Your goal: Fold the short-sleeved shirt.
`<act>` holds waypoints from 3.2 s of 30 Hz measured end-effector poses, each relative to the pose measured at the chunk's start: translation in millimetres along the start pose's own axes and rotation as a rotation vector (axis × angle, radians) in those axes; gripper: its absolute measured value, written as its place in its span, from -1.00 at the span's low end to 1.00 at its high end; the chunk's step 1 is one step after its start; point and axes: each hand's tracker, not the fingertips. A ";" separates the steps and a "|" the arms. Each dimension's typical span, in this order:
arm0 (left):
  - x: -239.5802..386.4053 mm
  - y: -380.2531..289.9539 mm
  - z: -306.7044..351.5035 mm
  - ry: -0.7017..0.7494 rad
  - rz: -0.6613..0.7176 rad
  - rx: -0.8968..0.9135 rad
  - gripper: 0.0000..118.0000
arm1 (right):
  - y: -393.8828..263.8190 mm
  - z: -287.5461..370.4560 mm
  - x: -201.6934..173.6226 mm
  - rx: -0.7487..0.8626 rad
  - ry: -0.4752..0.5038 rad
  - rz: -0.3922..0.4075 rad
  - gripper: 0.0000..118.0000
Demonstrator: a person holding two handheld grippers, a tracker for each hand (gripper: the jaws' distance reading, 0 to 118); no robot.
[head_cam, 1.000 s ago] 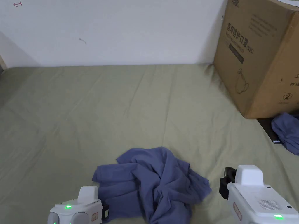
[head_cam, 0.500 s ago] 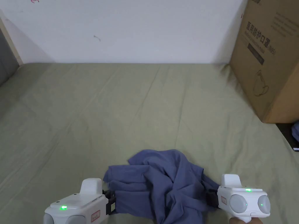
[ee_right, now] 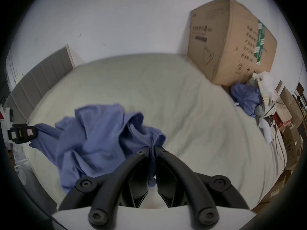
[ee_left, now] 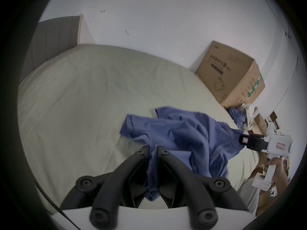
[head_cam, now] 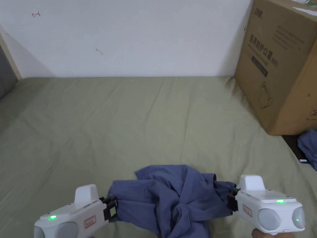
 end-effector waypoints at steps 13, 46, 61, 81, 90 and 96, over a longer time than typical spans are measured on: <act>-9.9 159.8 63.1 0.102 -0.060 0.297 -0.87 | 121.5 84.6 60.5 0.278 -0.008 -0.064 -0.93; -109.6 184.0 -37.3 0.335 0.006 0.160 -0.87 | 123.3 -70.1 37.0 0.137 -0.079 -0.087 -0.93; -149.7 32.1 16.8 0.341 0.072 0.048 -0.87 | -34.6 -9.1 39.3 0.013 -0.154 -0.195 -0.93; -162.0 -69.0 43.8 0.437 0.076 -0.158 -0.87 | -129.9 16.5 31.7 -0.233 -0.158 -0.227 -0.93; -137.3 -50.8 51.1 0.444 0.058 -0.119 0.60 | -91.0 44.8 2.8 -0.180 -0.147 -0.212 0.26; -85.7 0.2 86.1 0.362 -0.014 0.152 0.62 | -26.4 85.8 1.8 0.117 -0.143 -0.151 0.45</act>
